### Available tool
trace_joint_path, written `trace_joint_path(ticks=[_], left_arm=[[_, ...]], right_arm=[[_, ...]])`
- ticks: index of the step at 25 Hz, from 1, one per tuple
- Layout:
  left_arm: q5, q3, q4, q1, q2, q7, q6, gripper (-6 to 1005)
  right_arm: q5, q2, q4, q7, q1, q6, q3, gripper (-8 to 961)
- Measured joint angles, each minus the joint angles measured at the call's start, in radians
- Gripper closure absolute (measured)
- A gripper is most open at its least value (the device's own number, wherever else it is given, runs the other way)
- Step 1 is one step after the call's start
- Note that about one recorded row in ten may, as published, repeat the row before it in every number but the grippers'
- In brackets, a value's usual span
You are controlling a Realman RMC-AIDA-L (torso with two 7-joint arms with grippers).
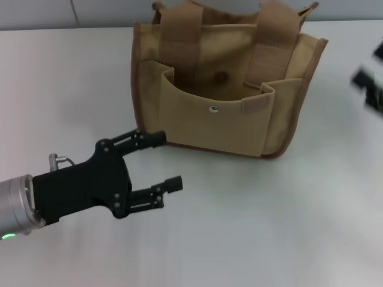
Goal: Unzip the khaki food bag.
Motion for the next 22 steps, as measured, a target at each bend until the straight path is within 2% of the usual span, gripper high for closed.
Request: trace_joint_path(ticks=[1,2,4,5,6,7,8,9,12,22], left_arm=[[0.012,0.0,0.006,0.0,0.003,-0.013,0.0,216],[0.028,-0.001,0.013,0.0,0.004,-0.028,0.0,216],[0.065,-0.001,0.03,0.0,0.006,-0.052,0.003,216],[0.065,-0.001,0.03,0.0,0.006,-0.052,0.003,216],[0.094,0.001,0.043,0.0,0.006,-0.061,0.004,216],[0.094,0.001,0.043,0.0,0.006,-0.061,0.004,216],[0.108,0.001,0.048,0.0,0.004,-0.064,0.004,216],[0.132,0.001,0.056,-0.001,0.002,-0.071,0.004,216],[0.15,-0.003,0.06,-0.001,0.002,-0.077,0.004,216],[0.15,-0.028,0.061,0.02,0.011,-0.076,0.021,216]], right_arm=[[-0.111,-0.014,-0.043,0.015,-0.028,-0.095,-0.019,162],[-0.111,-0.014,-0.043,0.015,-0.028,-0.095,-0.019,162],[-0.284,-0.025,-0.071,0.02,-0.027,-0.199,-0.027,162],[-0.284,-0.025,-0.071,0.02,-0.027,-0.199,-0.027,162],[-0.397,-0.026,-0.073,0.03,0.002,-0.231,-0.03,162],[-0.397,-0.026,-0.073,0.03,0.002,-0.231,-0.03,162],[-0.448,-0.022,-0.072,0.036,0.019,-0.236,-0.03,162],[-0.519,-0.008,-0.075,0.045,0.05,-0.229,-0.027,162],[-0.572,0.015,-0.091,0.048,0.079,-0.209,-0.022,162],[-0.572,0.018,-0.095,0.051,0.1,-0.161,-0.016,162]])
